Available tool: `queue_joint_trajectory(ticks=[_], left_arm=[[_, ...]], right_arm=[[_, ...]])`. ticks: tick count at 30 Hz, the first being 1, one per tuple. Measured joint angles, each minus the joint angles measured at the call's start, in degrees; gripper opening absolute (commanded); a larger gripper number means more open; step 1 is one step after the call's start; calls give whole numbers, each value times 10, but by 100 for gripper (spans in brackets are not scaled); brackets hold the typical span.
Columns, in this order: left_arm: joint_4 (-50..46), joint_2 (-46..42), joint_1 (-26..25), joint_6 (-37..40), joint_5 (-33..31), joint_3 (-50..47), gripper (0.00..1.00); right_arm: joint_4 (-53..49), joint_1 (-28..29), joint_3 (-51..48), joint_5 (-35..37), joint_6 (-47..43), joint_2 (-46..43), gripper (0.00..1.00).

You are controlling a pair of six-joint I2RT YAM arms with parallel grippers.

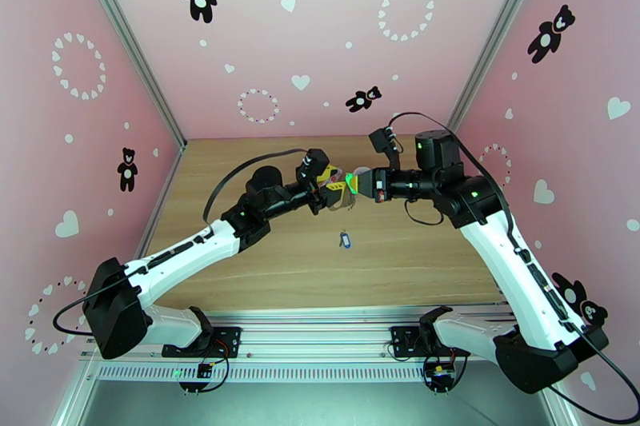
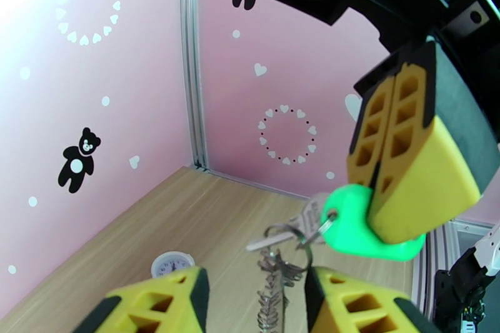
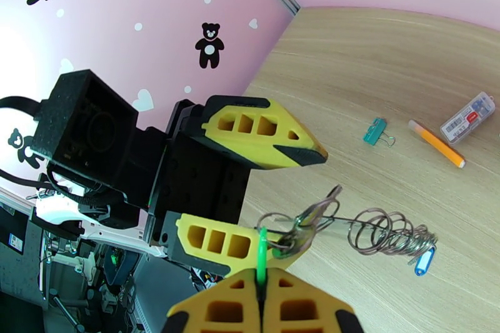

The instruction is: Remove the keys from the keyring

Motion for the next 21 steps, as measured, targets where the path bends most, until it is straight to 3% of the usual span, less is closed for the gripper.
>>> queue_joint_trajectory(ticks=[10,21], left_arm=[[-15,6,-16,58,-4,7,51],[-16,22,-31,71,-6,18,56]], right_arm=[[0,0,0,11,17,0,0],[12,0,-16,30,46,-5,0]])
